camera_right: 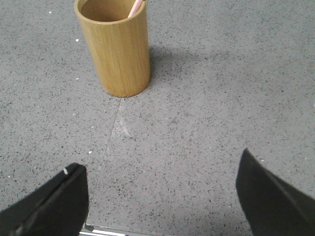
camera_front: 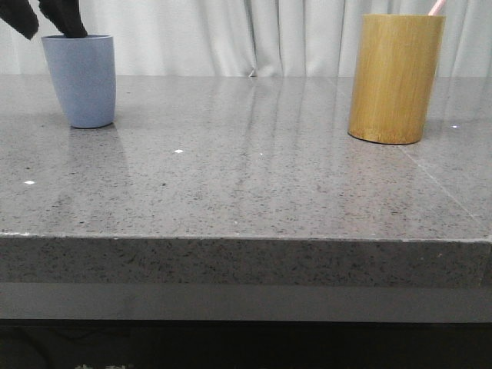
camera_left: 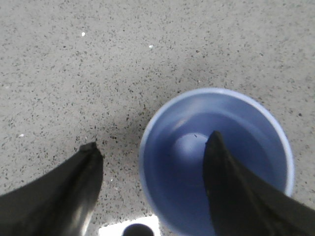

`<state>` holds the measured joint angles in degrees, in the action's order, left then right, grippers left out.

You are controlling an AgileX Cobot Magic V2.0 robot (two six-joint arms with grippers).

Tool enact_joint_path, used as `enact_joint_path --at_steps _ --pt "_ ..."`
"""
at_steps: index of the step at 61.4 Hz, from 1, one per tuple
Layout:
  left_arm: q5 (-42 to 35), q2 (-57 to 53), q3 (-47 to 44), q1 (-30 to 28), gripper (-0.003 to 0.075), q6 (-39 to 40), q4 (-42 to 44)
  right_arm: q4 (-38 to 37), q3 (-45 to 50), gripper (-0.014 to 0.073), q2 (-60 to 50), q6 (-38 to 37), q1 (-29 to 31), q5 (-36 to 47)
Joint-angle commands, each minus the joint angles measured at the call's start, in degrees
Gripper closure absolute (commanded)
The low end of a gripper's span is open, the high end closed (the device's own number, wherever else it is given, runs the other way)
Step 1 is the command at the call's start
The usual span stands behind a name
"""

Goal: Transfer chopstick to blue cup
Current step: 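Reach the left gripper down and grasp the light blue cup's rim, then slide the blue cup with the left gripper toward the bamboo holder, release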

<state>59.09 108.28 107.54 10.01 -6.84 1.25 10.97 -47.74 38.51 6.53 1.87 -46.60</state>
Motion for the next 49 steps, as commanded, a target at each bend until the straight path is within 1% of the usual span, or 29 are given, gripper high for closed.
enact_joint_path --at_steps 1,5,11,23,29,34,35,41,49 --pt "-1.69 -1.27 3.27 0.41 0.0297 0.06 0.21 0.83 -1.86 -0.0028 0.17 0.63 0.07 3.34" --pt "-1.96 -0.44 3.57 0.41 0.0331 0.06 0.21 0.83 -1.86 -0.0028 0.17 0.63 0.07 3.34" --pt "-2.38 0.29 3.88 0.41 0.0402 0.32 0.21 0.83 -1.86 -0.0028 0.17 0.63 0.07 3.34" --pt "-2.54 0.29 3.88 0.41 0.0595 0.32 0.21 0.83 -1.86 -0.0028 0.17 0.63 0.07 3.34" --pt "-2.54 0.29 3.97 0.41 0.0679 0.32 0.10 0.83 -1.86 -0.0028 0.17 0.63 0.07 3.34" --pt "-2.40 0.29 4.42 0.41 0.0731 0.32 -1.25 0.83 -1.86 -0.0028 0.17 0.63 0.07 3.34" --pt "-2.16 0.29 4.71 0.41 0.0740 0.32 -1.25 0.83 -1.86 -0.0028 0.17 0.63 0.07 3.34" --pt "-0.43 0.29 7.08 0.99 0.0739 0.18 -2.46 0.83 -1.86 -0.0028 0.17 0.63 0.07 3.34" --pt "3.15 0.29 11.51 4.52 0.0739 -0.23 -2.46 0.83 -1.86 -0.0028 0.17 0.63 0.07 3.39"
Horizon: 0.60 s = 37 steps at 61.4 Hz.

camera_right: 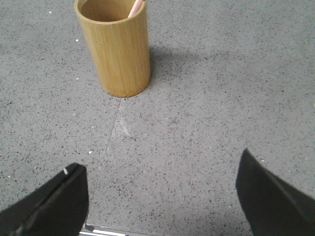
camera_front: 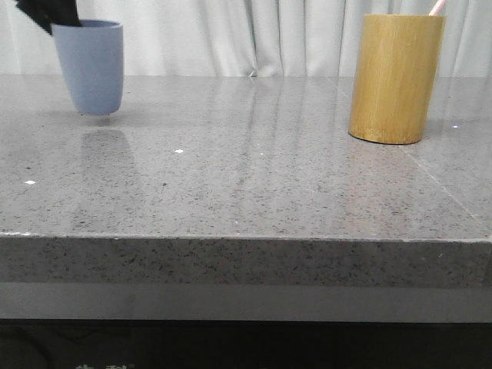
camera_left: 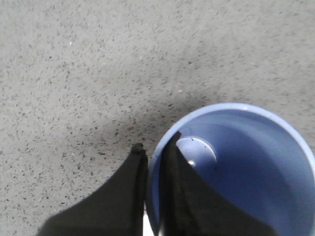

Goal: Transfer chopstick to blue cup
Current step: 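Slide the blue cup with the left gripper toward the bamboo holder, release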

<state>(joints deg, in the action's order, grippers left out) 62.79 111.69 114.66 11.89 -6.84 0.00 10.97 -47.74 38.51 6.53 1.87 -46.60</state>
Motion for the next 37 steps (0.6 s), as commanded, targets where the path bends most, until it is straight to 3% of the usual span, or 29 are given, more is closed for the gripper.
enact_joint_path --at_steps 1,25,37 --pt "-0.20 -3.12 4.85 3.11 0.0739 -0.23 -1.22 0.83 -1.86 -0.0028 0.22 0.63 0.07 3.41" --pt "0.81 -2.37 8.25 18.43 0.0739 -0.23 -1.97 0.83 -1.86 -0.0028 0.23 0.63 0.07 3.55" --pt "-0.91 -0.50 8.25 22.46 0.0739 -0.23 -1.97 0.83 -1.86 -0.0028 0.23 0.63 0.07 3.50"
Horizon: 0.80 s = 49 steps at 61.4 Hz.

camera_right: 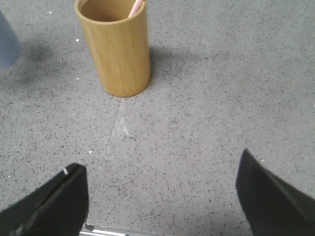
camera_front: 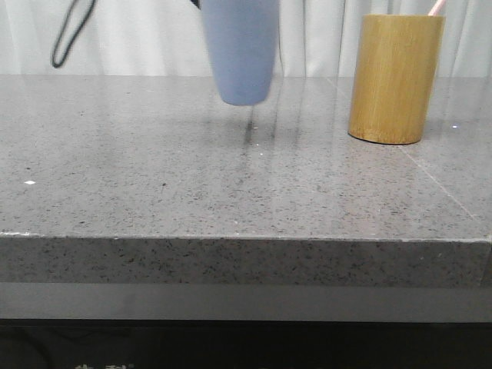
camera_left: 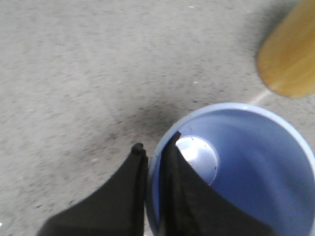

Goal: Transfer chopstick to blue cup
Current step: 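Slide the blue cup with the left gripper toward the bamboo holder, release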

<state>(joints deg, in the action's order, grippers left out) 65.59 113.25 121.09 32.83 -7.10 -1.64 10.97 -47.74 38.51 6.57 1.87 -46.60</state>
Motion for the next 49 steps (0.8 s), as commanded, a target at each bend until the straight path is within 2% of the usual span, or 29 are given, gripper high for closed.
enact_joint_path --at_steps 1,49 --pt "-3.71 -1.94 1.82 1.69 0.0739 0.03 -0.33 0.83 -1.86 -0.0028 0.23 0.58 0.07 3.50" --pt "-4.32 0.96 1.82 2.18 0.0737 0.03 -1.95 0.83 -1.86 -0.0028 0.23 0.58 0.07 3.56"
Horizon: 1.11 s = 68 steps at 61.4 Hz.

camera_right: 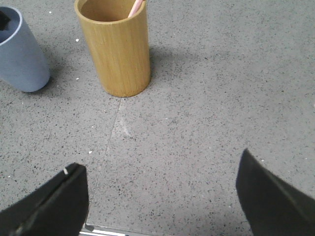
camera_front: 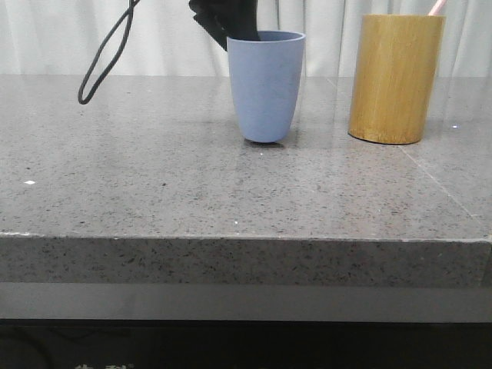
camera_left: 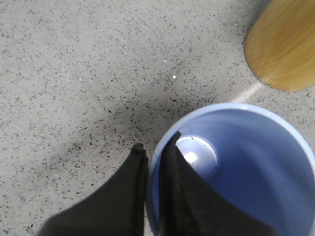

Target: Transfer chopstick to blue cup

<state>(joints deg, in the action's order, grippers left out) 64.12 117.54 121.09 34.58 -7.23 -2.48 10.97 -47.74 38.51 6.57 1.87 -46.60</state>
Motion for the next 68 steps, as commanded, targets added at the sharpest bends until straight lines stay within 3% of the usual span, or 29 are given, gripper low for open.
enact_joint_path --at_steps 1,9,28,44,68 --pt "-2.85 -3.34 1.82 0.43 0.0736 0.16 -1.12 0.83 -1.86 -0.0028 0.23 0.58 0.07 3.56" --pt "-3.21 -3.34 1.82 0.43 0.0709 0.16 -1.12 0.83 -1.86 -0.0028 0.23 0.58 0.07 3.56" --pt "-3.43 -3.34 1.82 0.43 0.0407 0.16 -1.12 0.83 -1.86 -0.0028 0.23 0.58 0.07 3.56" --pt "-2.39 -3.93 2.92 0.43 0.0405 0.16 -1.12 0.83 -1.86 -0.0028 0.23 0.58 0.07 4.78" --pt "6.25 -5.68 12.50 0.43 0.0405 3.73 -1.12 0.78 -1.94 -0.0028 1.61 0.12 0.17 8.05"
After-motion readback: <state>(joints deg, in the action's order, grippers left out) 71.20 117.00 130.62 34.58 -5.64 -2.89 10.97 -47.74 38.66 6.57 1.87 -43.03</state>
